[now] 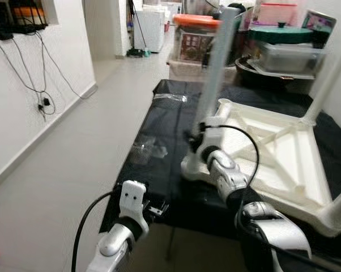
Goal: Building children table
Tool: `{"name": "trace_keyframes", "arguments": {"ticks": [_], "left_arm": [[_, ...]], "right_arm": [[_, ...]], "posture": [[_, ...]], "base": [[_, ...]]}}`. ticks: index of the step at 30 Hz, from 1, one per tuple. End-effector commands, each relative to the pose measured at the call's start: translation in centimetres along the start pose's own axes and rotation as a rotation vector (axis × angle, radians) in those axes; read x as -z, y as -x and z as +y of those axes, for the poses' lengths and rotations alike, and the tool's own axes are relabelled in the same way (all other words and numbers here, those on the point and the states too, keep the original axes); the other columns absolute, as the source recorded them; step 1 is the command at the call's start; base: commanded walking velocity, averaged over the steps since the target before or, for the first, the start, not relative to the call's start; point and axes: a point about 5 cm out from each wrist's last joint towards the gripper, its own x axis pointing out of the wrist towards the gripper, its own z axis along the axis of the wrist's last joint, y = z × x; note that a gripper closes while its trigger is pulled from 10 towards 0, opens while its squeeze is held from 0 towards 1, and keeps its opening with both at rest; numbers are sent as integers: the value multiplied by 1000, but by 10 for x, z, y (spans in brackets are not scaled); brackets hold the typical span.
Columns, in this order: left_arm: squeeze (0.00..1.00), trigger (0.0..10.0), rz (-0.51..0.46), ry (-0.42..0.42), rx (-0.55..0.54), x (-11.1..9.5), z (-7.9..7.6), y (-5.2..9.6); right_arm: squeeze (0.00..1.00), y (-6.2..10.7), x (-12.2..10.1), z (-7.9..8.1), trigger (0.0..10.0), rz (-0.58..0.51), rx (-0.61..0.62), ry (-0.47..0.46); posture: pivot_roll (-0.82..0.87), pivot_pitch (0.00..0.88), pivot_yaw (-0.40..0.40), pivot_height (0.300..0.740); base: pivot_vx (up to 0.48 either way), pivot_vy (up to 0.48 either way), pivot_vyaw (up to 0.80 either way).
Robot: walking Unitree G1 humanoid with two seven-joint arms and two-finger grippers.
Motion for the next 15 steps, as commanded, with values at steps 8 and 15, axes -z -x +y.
{"name": "trace_keyframes", "arguments": {"ticks": [8, 15], "left_arm": [[0, 10000, 9, -10, 22, 2, -2, -4], [0, 10000, 7, -9, 16, 2, -1, -4]], "right_arm": [[0, 28, 38, 13, 6824, 73, 167, -104], [1000, 30, 27, 47, 10000, -1, -138, -149]], "posture": [[138, 0, -65, 740], [144, 0, -74, 740]], "base": [[0, 0, 0], [0, 0, 0]]}}
